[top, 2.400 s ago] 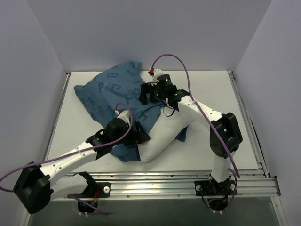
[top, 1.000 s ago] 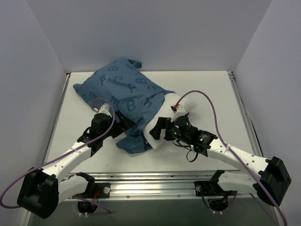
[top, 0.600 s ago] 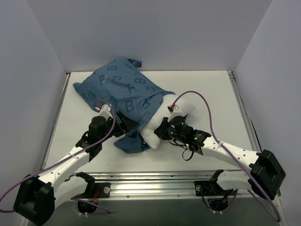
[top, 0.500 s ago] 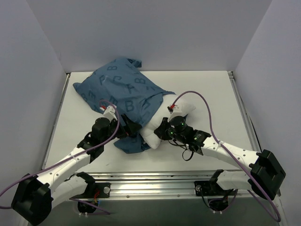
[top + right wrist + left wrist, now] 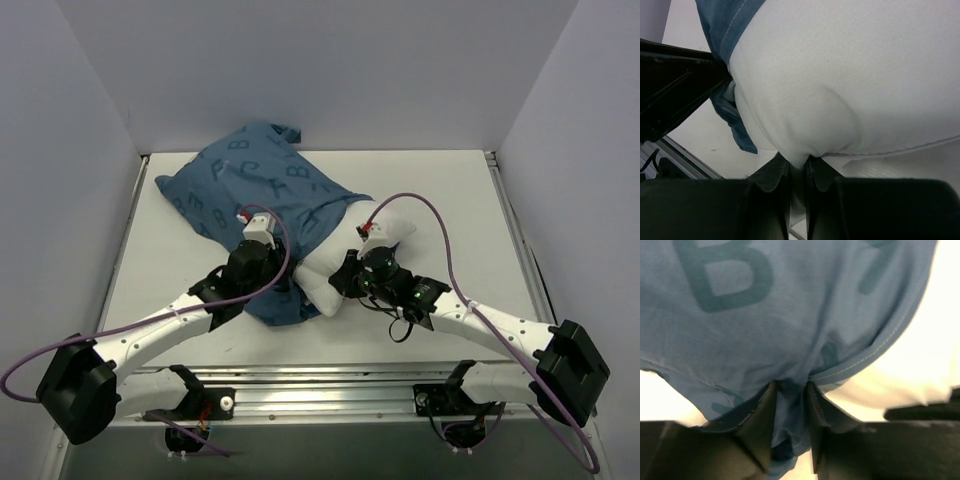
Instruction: Remove the pillowcase from the pillow
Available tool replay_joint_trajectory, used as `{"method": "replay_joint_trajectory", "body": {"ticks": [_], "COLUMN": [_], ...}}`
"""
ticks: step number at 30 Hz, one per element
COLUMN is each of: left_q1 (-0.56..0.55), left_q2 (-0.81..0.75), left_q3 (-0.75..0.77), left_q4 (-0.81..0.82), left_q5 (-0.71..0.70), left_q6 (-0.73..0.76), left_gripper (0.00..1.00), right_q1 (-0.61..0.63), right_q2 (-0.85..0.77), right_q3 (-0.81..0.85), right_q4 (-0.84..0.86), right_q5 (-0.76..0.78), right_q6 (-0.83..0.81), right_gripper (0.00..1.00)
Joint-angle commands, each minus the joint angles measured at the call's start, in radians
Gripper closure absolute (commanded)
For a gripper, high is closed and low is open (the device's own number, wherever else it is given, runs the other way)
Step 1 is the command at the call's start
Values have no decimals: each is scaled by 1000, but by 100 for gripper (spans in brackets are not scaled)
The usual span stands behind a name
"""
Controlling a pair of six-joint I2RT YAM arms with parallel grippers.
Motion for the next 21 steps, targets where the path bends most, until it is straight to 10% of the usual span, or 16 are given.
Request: {"method": "replay_joint_trajectory", "body": {"ticks": [1,8,21], "left_q1": [-6,35,298], "left_q2": [45,74,249], "left_q3": [57,67,67], "left_q4": [-19,-180,-269], "left_q5": [-125,-445,-513], "left_q6": [50,-82,-357], "left_gripper": [74,97,98], "right_q1": [5,-3,-21], "right_q2": [-76,-261,-526], "right_q3": [49,210,463], "right_q4": [-64,-322,-655], "right_q5": [44,131,176], "right_q6": [-23,-103,-149], "right_gripper": [100,100,100]}}
